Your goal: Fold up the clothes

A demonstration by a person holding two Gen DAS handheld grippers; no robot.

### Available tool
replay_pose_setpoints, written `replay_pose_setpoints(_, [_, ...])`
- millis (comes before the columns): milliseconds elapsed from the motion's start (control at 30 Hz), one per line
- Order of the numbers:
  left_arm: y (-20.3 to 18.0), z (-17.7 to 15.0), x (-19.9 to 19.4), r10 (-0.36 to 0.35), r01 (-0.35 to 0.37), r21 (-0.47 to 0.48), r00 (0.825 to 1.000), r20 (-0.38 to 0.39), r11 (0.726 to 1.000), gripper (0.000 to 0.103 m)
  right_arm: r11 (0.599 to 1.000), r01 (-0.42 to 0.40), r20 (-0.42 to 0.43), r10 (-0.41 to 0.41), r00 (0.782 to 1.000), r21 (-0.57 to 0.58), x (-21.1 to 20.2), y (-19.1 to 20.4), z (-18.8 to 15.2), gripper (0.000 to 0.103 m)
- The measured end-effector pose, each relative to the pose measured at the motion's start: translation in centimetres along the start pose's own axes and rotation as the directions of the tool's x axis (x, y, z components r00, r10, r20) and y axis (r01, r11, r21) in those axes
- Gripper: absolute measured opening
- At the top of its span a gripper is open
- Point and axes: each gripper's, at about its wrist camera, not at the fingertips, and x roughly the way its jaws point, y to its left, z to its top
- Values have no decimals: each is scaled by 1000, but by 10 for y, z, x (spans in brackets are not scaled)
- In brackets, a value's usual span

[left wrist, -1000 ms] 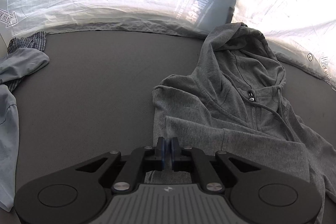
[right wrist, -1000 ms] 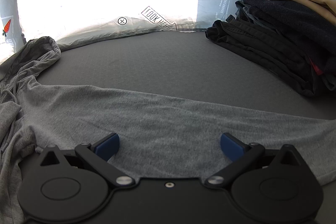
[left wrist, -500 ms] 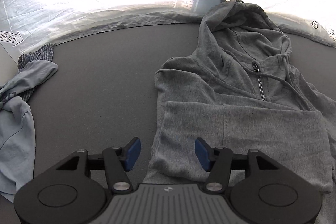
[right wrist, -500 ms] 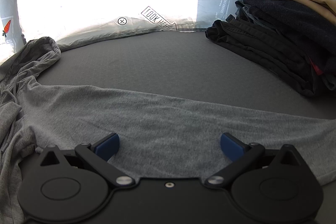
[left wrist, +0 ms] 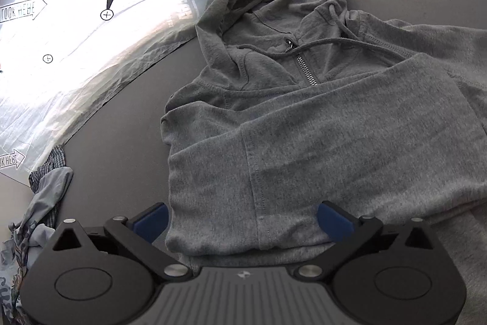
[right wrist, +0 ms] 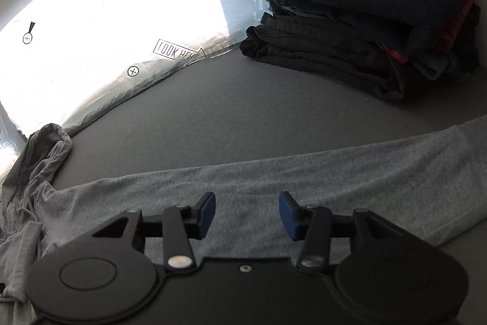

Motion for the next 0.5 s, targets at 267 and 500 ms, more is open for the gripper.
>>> replay_pose_setpoints(267, [-2, 0, 0, 19, -19, -29, 1000, -14, 999, 103, 945, 190, 92, -221, 971, 267, -39, -102, 7, 33])
replay_pose_setpoints(500, [-5, 3, 0, 29, -30, -18, 999, -28, 999, 103, 845, 426, 120, -483, 867, 323, -62, -155, 10, 53])
